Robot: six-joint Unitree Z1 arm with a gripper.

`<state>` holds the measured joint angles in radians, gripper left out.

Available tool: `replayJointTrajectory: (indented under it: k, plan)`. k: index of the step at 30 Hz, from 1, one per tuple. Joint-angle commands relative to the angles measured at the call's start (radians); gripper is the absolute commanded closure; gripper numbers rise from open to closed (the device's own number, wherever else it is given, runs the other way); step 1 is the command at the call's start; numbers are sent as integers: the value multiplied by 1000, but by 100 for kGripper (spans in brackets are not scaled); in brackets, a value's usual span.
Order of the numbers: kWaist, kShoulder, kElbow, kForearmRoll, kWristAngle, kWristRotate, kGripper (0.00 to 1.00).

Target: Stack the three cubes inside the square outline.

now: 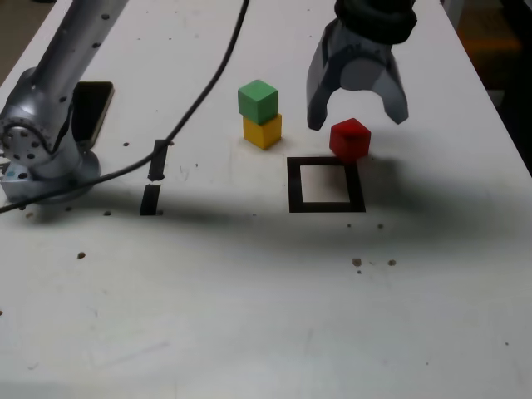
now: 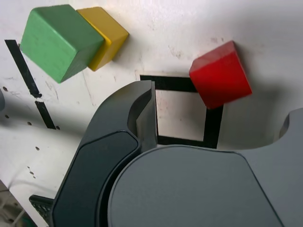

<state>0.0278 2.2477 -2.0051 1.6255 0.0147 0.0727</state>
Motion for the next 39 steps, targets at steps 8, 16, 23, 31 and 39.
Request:
replayJointTrajectory:
  k: [8,16,23,31,39]
  plan:
    - [12,32,5,11,1,7,4]
    - [21,83,-16,9,-2,18,4]
    - [26,115,-37,8,-2,24,4]
    - [39,131,-55,11,0,30,6]
    - [59,133,-41,13,1,38,20]
